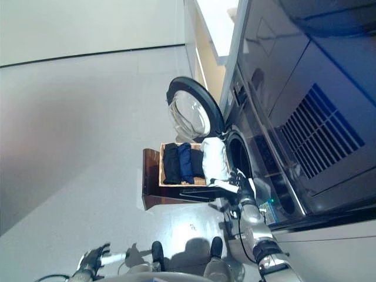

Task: Pick up the clothes and place them into the washing machine

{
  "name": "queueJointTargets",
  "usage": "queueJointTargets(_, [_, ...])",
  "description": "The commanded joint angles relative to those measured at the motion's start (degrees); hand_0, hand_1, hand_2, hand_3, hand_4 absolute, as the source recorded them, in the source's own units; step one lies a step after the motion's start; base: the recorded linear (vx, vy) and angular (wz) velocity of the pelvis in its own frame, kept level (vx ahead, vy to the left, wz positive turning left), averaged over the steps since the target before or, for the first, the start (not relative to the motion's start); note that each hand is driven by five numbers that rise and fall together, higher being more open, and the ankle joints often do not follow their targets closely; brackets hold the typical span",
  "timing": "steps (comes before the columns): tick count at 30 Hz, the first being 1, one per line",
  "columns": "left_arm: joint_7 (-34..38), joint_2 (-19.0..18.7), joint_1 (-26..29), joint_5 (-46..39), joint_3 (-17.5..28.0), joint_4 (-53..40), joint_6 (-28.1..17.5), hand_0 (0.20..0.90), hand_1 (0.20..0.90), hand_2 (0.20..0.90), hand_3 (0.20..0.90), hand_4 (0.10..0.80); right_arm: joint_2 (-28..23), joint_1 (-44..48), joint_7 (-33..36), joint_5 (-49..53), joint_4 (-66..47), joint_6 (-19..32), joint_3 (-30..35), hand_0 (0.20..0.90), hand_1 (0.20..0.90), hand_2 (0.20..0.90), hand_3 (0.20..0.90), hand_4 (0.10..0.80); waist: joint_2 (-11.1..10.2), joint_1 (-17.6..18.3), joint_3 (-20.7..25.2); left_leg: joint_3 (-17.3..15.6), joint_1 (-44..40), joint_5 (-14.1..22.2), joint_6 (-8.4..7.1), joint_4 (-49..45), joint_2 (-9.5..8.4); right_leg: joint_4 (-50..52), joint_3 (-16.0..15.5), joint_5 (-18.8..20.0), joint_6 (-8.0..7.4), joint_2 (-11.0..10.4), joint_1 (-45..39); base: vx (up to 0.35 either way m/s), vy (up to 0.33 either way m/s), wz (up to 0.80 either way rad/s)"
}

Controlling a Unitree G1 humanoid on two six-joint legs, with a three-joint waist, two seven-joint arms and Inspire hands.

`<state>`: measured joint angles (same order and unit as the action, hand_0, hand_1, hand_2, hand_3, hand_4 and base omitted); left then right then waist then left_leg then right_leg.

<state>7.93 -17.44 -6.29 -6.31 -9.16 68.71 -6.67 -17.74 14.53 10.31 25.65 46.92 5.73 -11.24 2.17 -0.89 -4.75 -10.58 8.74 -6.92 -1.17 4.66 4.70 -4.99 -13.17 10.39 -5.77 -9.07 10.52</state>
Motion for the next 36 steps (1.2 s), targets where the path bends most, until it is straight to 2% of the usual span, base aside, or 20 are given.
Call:
queueJointTargets(1, [2.0,-1.2,6.5,1.8,-0.1,-0.4,-3.3,0.9,0.9,0.9,0.9,0.8,-1.4,11.4,1.2,5.4,-0.4,6.7,1.7,0.9,0.9,0.9,0.9,0.8,-2.2,-1.1,-6.0,1.0,1.0,6.5,-1.87,-3.8,-1.84,0.2,0.2,-3.0,-3.47,-4.2,-0.8,-0.076,0.014,0.09])
queueJointTargets(4, [2.0,-0.2,7.0,1.3,-1.6,-0.2,-3.5,0.9,0.9,0.9,0.9,0.8,-1.4,14.3,0.9,10.3,3.4,6.8,3.0,0.9,0.9,0.9,0.9,0.8,-2.4,-1.6,-6.8,1.7,3.0,6.4,-1.93,-4.7,-1.96,0.3,0.0,-2.6,-3.5,-4.5,0.4,-0.047,0.004,0.03])
queueJointTargets(7, [2.4,0.2,7.7,-1.0,-3.9,-4.2,-4.7,0.9,0.9,0.9,0.9,0.8,-2.6,18.1,1.8,10.3,5.6,6.7,2.8,0.9,0.9,0.9,0.9,0.8,-2.2,-2.2,-8.7,2.8,6.2,6.8,-1.97,-7.2,-2.29,1.2,-0.5,-2.3,-3.46,-4.9,2.2,-0.076,-0.015,0.11])
queueJointTargets(12, [3.2,-1.4,9.4,-5.4,-8.7,-13.6,-7.0,0.9,0.9,0.9,0.9,0.8,-7.3,29.2,6.6,5.8,13.0,5.5,2.0,0.9,0.9,0.9,0.9,0.8,-1.2,-3.5,-11.8,4.2,11.1,6.5,-1.94,-9.3,-2.18,6.6,-0.6,-3.1,-3.22,-5.5,7.9,-0.094,-0.005,0.15])
queueJointTargets(17, [4.6,-3.0,10.4,-8.8,-10.4,-20.8,-8.7,0.9,0.9,0.9,0.9,0.8,-11.6,38.7,9.1,-0.3,19.7,3.4,-2.1,0.9,0.9,0.9,0.9,0.8,-0.2,-4.5,-13.9,5.0,14.9,6.3,-2.24,-11.2,-1.63,9.4,-0.9,-4.3,-2.83,-5.2,11.7,-0.043,-0.014,0.07])
queueJointTargets(23, [6.5,-3.2,12.3,-9.7,-10.6,-19.0,-8.8,0.9,0.9,0.9,0.9,0.8,-14.0,46.4,10.6,-4.5,24.7,2.2,-5.6,0.9,0.9,0.9,0.9,0.8,0.6,-5.1,-15.5,6.0,18.8,6.2,-2.61,-13.1,-0.95,12.5,-1.1,-5.6,-2.57,-5.1,16.2,-0.01,-0.003,0.0])
queueJointTargets(26, [6.8,-3.1,12.3,-10.5,-10.9,-19.3,-8.8,0.9,0.9,0.9,0.9,0.8,-15.5,49.2,10.9,-6.3,28.2,1.2,-6.9,0.9,0.9,0.9,0.9,0.8,1.2,-5.7,-15.6,6.6,20.0,5.6,-2.8,-12.6,-0.9,13.1,-1.4,-5.9,-2.64,-5.1,17.5,0.003,-0.008,0.04])
queueJointTargets(33, [9.0,-2.6,13.9,-10.5,-13.2,-20.7,-8.6,0.9,0.9,0.9,0.9,0.8,-17.6,55.0,17.3,-14.9,35.1,-2.6,-9.3,0.9,0.9,0.9,0.9,0.8,3.0,-6.3,-16.7,7.5,22.5,4.4,-3.15,-11.8,-0.99,14.9,-2.1,-6.8,-2.56,-5.2,20.6,-0.003,-0.005,0.08])
queueJointTargets(36, [9.8,-2.5,14.7,-10.8,-14.1,-21.9,-8.5,0.9,0.9,0.9,0.9,0.8,-18.2,56.8,17.2,-16.4,35.9,-3.6,-10.1,0.9,0.9,0.9,0.9,0.8,3.5,-6.4,-17.1,7.8,23.2,4.2,-3.21,-11.7,-1.15,15.4,-2.1,-7.1,-2.57,-5.2,21.6,0.034,0.002,0.06])
